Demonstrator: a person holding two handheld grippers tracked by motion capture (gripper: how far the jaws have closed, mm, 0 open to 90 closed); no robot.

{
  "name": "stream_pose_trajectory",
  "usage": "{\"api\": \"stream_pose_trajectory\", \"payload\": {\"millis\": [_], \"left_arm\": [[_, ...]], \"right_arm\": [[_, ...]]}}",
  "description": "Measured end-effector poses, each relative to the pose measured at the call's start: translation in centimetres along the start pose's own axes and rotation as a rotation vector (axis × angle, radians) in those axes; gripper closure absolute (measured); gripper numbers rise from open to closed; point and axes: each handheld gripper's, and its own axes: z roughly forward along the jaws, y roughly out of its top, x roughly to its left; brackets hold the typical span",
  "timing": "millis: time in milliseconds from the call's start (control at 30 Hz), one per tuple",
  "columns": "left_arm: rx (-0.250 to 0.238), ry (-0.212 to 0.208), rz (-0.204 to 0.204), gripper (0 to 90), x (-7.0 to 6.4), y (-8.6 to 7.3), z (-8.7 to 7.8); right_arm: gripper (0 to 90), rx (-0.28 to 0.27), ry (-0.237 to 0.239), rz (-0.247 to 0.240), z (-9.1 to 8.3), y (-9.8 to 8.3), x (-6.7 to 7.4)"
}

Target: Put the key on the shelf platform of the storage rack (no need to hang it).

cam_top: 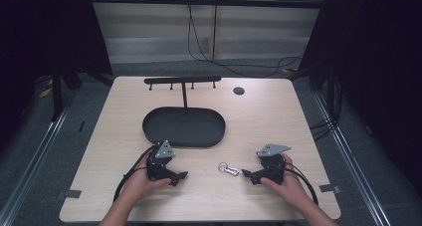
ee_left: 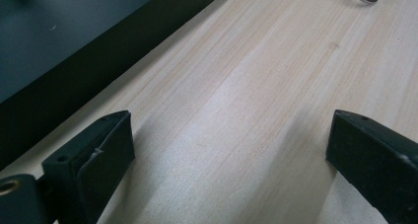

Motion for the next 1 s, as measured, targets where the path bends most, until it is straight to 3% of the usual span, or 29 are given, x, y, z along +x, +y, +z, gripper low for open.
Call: {"api": "stream_pose_trajectory", "payload": {"millis": [300, 533, 700, 1000], "left_arm": [[0.009, -0.001, 0.011, 3.8, 0.1, 0.0, -0.1], [0.008, 0.0, 0.01, 3.8, 0.1, 0.0, 0.0], [0.0, 0.0, -0.001, 3.8, 0.0, 0.0, 0.0], [0.0, 0.0, 0.0, 3.8, 0.0, 0.0, 0.0]], "right_arm": [[13.1, 0.113, 0.0, -0.006, -0.2, 1.1, 0.3], [24.9, 0.243, 0.049, -0.086, -0.7, 2.5, 1.1], [30.1, 0.312, 0.092, -0.102, -0.6, 3.3, 1.8], [36.2, 0.373, 0.149, -0.137, -0.7, 4.9, 3.6]]}}
